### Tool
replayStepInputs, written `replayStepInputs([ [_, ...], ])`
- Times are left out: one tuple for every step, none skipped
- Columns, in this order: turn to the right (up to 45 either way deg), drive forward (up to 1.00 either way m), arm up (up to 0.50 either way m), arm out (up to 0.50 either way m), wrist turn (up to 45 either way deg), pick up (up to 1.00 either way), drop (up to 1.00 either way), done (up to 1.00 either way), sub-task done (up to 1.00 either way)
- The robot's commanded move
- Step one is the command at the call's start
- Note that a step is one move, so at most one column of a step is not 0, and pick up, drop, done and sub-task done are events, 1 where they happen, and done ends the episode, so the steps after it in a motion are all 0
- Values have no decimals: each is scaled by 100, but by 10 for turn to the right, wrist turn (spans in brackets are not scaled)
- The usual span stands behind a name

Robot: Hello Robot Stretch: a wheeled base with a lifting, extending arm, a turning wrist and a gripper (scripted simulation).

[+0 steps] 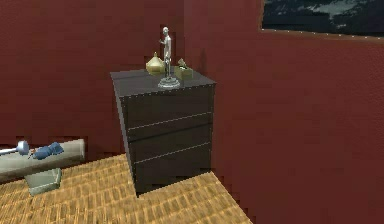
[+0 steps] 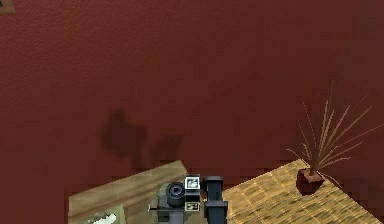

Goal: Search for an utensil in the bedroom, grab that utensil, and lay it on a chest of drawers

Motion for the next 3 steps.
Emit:
replayStepInputs([
  [0,0,0,0,450,0,0,0,0],
  [0,0,0,0,450,0,0,0,0],
  [0,0,0,0,450,0,0,0,0],
])
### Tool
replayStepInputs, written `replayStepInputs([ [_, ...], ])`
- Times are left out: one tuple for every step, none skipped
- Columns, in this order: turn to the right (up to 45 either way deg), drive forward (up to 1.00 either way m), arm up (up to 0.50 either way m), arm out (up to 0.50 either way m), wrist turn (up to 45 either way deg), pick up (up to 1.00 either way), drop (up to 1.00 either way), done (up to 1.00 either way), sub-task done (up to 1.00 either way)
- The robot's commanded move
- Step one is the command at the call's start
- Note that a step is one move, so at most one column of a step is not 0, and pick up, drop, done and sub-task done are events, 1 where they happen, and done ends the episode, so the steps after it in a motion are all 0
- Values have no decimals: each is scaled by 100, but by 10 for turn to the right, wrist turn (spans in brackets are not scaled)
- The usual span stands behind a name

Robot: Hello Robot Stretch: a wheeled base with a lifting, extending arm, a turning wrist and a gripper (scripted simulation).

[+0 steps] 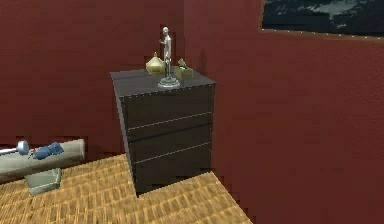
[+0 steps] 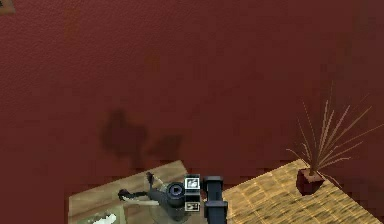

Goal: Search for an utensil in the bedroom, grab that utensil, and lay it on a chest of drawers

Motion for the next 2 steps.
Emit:
replayStepInputs([
  [0,0,0,0,240,0,0,0,0],
  [0,0,-30,0,0,0,0,0,0],
])
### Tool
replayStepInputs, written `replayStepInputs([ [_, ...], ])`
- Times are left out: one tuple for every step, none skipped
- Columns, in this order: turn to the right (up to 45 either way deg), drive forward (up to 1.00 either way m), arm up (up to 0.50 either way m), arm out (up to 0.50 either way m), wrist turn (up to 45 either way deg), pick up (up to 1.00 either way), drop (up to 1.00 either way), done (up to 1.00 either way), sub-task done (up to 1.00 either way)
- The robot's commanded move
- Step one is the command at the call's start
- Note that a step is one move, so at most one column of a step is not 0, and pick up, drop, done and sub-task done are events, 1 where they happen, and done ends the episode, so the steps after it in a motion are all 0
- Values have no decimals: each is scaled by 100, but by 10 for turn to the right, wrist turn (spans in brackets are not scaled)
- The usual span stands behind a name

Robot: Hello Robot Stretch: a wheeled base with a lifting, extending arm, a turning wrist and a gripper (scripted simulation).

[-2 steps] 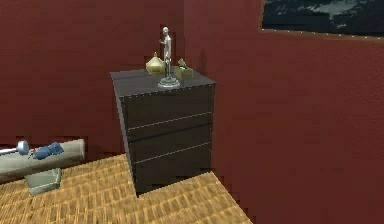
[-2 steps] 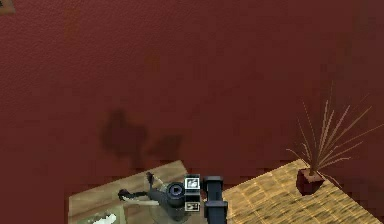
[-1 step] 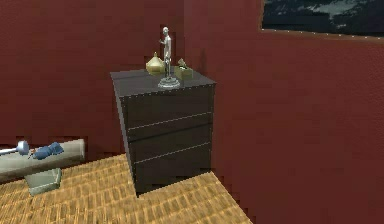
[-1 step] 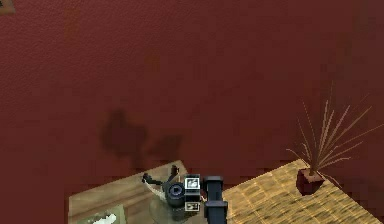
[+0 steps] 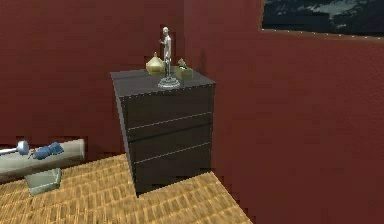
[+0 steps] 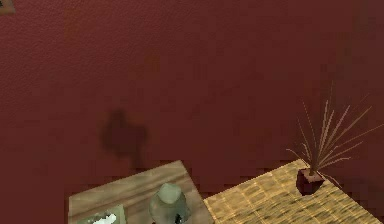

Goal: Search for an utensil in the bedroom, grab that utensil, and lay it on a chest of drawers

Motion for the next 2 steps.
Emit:
replayStepInputs([
  [0,0,0,0,0,100,0,0,0],
  [0,0,10,0,0,0,0,0,0],
])
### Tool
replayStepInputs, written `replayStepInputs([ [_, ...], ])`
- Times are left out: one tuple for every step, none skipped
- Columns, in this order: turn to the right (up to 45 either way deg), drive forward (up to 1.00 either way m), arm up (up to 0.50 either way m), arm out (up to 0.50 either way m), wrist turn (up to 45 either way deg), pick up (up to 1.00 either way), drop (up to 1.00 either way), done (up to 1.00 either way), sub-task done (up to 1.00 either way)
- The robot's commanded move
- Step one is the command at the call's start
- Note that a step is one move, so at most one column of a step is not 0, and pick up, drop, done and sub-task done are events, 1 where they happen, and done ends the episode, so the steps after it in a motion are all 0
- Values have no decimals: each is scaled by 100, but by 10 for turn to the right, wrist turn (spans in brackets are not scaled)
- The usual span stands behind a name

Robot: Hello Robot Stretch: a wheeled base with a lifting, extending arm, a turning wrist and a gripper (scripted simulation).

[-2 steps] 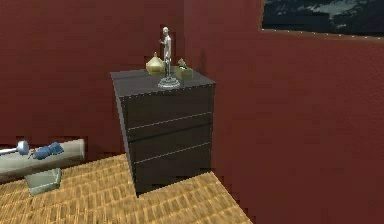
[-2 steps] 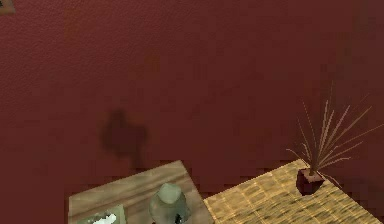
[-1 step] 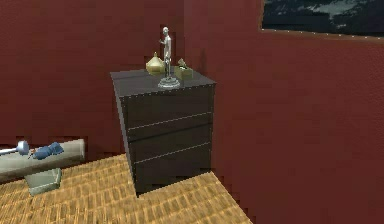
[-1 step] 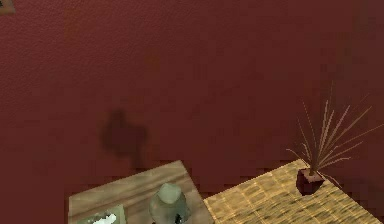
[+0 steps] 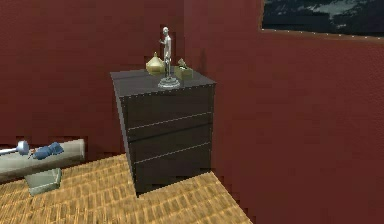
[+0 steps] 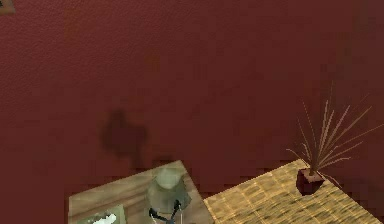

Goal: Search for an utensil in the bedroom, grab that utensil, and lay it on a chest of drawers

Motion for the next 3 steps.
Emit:
replayStepInputs([
  [0,0,44,0,0,0,0,0,0],
  [0,0,0,0,-450,0,0,0,0],
  [0,0,0,0,-450,0,0,0,0],
])
